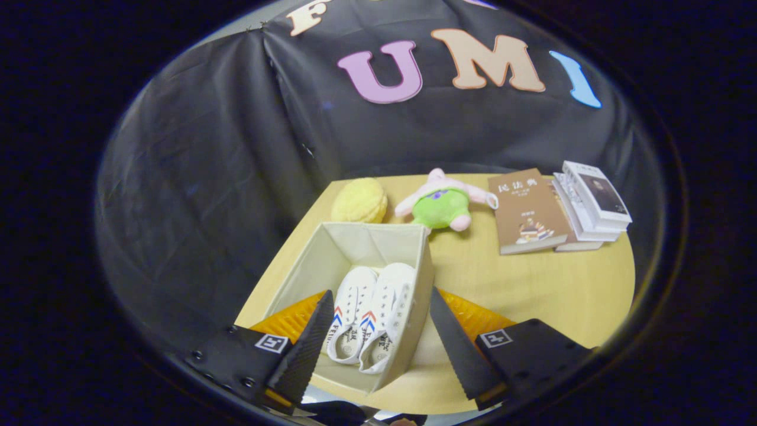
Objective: Open the storage box then place both shoes into the box .Put the left shoe in first, then the right shoe, with the right side of both shoes facing outward in a uniform manner.
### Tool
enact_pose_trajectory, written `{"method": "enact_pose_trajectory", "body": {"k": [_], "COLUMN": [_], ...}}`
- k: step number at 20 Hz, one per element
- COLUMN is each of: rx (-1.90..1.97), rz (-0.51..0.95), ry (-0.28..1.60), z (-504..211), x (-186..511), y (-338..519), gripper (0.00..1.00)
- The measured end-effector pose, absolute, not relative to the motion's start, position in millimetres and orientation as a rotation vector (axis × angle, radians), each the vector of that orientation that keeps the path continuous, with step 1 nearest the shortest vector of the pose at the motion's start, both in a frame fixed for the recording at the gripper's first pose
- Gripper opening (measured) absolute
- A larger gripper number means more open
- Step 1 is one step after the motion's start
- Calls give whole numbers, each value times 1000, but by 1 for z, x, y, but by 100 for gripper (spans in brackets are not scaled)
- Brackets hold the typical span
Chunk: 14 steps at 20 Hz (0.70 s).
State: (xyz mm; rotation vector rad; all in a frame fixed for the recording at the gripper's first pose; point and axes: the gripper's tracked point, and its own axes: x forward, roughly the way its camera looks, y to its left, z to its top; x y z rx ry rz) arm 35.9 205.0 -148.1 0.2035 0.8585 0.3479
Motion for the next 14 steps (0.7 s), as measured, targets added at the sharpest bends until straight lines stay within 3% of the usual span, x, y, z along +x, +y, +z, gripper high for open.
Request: {"method": "enact_pose_trajectory", "body": {"k": [7, 14], "rx": [54, -46], "rz": [333, 219], "ry": [651, 401], "z": [-95, -47], "x": [30, 21], "y": [130, 63], "gripper": [100, 100]}}
